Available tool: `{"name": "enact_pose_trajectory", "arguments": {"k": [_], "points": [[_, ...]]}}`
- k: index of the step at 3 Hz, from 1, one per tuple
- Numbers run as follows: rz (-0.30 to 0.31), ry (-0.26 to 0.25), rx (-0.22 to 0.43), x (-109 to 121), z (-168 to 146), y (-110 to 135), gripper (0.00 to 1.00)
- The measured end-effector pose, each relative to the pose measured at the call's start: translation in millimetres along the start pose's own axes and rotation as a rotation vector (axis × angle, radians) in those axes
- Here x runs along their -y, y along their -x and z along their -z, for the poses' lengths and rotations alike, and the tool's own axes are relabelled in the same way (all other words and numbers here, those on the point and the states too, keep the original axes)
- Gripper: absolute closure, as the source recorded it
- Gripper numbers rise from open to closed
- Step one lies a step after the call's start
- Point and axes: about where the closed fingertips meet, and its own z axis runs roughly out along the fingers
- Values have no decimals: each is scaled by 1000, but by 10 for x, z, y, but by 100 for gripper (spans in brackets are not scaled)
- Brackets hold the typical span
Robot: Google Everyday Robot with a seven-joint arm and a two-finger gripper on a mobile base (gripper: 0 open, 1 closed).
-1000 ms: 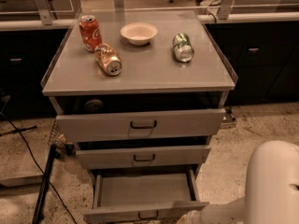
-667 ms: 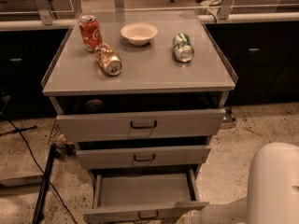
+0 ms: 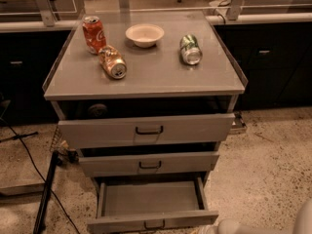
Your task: Close bottom drawer
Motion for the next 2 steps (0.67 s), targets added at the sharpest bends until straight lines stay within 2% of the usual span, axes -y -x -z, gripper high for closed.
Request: {"name": "enact_pose_trajectory", "arguments": {"k": [1, 2], "points": [[-67, -6, 90, 49, -263, -213, 100], [-77, -17, 93, 105, -305, -286, 100]]}}
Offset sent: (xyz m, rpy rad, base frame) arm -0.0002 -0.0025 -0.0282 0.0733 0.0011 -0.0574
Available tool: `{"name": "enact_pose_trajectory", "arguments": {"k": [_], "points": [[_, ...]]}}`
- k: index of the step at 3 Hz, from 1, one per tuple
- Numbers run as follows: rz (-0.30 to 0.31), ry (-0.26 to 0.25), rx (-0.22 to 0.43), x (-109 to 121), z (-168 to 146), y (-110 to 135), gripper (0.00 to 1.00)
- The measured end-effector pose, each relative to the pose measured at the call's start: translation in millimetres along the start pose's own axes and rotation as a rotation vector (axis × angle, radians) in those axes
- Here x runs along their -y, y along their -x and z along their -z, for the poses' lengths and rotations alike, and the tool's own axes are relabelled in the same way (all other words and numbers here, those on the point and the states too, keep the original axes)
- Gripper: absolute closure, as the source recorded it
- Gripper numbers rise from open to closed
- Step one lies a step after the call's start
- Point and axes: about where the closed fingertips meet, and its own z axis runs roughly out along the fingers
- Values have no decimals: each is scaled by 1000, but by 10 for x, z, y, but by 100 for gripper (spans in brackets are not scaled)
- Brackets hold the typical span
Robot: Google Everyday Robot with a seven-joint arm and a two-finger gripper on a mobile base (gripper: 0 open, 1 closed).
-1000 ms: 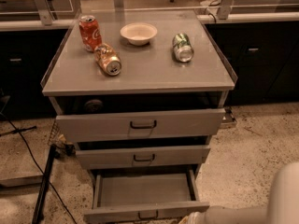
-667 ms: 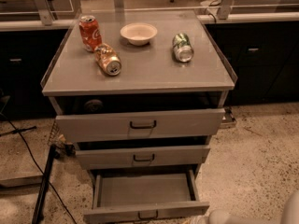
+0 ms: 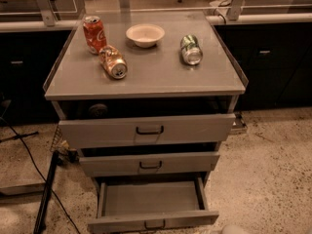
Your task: Close bottom drawer
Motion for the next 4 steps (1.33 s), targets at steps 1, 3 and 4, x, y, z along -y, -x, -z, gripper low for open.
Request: {"name": "enact_pose_trajectory", "arguments": {"k": [1, 3, 4], "points": [[4, -2, 13, -18, -23, 11, 100], [46, -29, 99, 95, -208, 91, 100], [88, -49, 147, 191, -307, 177, 100]]}}
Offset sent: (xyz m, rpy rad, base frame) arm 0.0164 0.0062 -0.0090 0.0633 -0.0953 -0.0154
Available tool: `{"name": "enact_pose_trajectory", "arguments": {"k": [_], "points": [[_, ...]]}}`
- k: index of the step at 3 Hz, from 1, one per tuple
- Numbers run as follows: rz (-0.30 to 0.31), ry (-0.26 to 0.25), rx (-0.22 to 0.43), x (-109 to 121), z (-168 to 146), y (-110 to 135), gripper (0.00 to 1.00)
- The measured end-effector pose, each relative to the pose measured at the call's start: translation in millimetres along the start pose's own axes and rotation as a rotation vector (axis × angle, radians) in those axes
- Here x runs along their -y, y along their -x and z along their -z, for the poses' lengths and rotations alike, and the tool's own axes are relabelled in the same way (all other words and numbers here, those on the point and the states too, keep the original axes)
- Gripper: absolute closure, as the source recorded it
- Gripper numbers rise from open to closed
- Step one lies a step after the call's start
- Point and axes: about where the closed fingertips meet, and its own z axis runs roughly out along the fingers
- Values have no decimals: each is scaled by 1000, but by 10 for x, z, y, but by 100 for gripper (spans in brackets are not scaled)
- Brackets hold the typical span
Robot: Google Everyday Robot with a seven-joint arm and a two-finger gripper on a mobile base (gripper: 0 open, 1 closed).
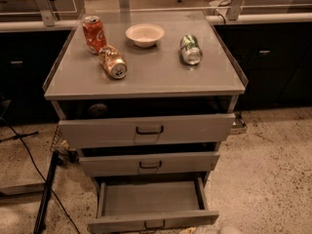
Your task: Close bottom drawer
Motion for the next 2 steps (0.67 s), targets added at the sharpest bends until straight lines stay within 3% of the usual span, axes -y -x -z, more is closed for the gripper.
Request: {"name": "enact_pose_trajectory", "arguments": {"k": [1, 2], "points": [[40, -25, 37, 124, -72, 68, 100], [96, -67, 62, 495, -227, 183, 100]]}}
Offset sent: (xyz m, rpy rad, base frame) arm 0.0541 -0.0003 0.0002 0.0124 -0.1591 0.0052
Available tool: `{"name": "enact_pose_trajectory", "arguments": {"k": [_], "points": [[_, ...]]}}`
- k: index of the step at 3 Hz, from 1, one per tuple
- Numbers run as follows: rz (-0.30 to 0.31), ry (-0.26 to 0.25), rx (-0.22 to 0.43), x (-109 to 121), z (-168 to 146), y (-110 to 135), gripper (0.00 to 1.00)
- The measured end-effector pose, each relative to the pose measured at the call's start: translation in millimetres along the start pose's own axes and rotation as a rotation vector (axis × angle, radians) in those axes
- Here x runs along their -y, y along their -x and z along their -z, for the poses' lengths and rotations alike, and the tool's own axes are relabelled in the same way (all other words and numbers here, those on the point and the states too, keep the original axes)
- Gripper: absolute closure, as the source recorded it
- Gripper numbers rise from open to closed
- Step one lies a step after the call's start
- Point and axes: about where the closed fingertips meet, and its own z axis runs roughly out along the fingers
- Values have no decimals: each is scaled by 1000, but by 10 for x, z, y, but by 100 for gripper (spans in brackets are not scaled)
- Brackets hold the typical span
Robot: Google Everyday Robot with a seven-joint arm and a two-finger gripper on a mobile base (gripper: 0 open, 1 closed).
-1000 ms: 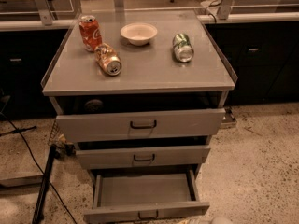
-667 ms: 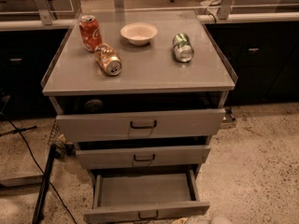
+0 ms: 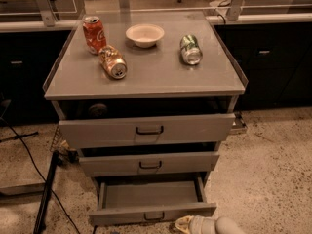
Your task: Close bottom drawer
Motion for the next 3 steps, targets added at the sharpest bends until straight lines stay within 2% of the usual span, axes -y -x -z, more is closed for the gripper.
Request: {"name": "enact_pose_trajectory", "arguments": {"k": [1, 2, 3], "points": [[0, 0, 0, 0, 0, 0, 100], [9, -28, 25, 28, -36, 22, 100], [55, -98, 71, 171, -83, 111, 100]]}}
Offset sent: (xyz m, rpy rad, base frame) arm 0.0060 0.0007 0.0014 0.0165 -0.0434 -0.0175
